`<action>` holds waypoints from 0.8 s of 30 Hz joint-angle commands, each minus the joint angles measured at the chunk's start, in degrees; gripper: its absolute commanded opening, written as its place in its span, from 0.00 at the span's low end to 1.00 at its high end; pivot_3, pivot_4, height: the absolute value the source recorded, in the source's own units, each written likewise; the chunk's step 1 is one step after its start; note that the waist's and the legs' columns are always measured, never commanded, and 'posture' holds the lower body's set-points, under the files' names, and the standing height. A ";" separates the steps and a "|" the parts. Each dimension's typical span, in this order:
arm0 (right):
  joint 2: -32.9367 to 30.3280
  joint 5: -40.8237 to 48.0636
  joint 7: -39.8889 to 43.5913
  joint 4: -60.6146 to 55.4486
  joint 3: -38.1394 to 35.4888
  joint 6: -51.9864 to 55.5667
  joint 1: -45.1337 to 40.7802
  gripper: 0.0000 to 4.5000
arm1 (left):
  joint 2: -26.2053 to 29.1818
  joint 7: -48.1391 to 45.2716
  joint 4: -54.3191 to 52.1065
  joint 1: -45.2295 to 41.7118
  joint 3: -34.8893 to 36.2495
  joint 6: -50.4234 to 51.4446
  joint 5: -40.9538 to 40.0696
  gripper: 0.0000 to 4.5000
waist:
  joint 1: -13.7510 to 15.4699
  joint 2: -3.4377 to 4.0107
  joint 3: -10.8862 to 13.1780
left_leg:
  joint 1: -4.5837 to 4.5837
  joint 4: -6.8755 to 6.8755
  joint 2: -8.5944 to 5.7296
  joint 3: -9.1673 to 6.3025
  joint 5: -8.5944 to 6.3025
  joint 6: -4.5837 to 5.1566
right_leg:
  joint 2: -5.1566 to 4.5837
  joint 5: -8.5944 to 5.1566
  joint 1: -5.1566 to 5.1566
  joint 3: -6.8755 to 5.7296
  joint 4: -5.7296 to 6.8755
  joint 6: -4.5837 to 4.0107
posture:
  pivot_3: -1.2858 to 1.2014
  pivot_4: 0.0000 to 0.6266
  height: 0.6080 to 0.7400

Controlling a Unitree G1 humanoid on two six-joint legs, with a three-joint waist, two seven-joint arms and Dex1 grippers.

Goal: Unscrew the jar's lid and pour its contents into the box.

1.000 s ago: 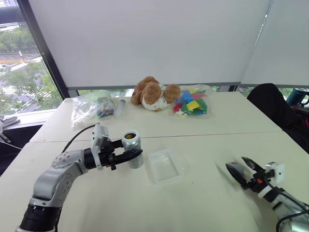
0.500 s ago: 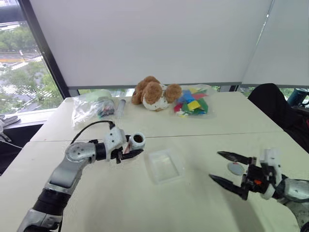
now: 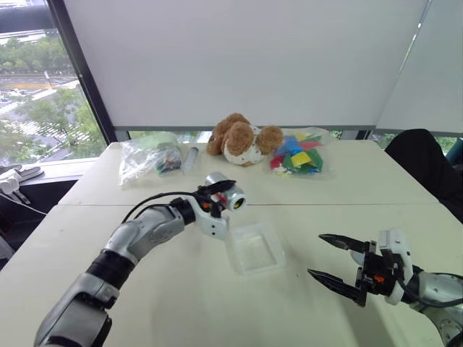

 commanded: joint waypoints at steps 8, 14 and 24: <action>2.53 -0.82 -2.48 -1.20 -0.39 -0.86 0.67 0.99 | -0.99 42.60 8.38 -8.67 -17.20 19.37 35.48 0.47 | -0.12 -0.05 0.03 | 0.00 0.02 -0.03 0.17 0.00 0.00 | 0.03 -0.08 -0.03 -0.04 0.14 0.22 | 0.52 0.24 1.00; 3.90 -1.23 -4.09 -2.34 0.53 -0.60 0.47 0.99 | -4.36 52.38 15.73 -10.14 -22.60 28.22 40.23 0.47 | -0.16 -0.09 0.05 | 0.00 0.08 -0.04 0.16 0.00 0.00 | 0.03 -0.10 -0.03 -0.06 0.21 0.26 | 0.52 0.24 1.00; 4.26 -1.03 -5.59 -3.53 1.17 -0.05 0.39 0.99 | -0.86 51.26 11.48 -7.85 -20.22 16.90 26.32 0.47 | -0.56 -0.14 0.08 | -0.03 0.15 0.02 0.07 0.00 -0.01 | 0.01 -0.03 -0.12 -0.05 0.36 0.15 | 0.52 0.24 1.00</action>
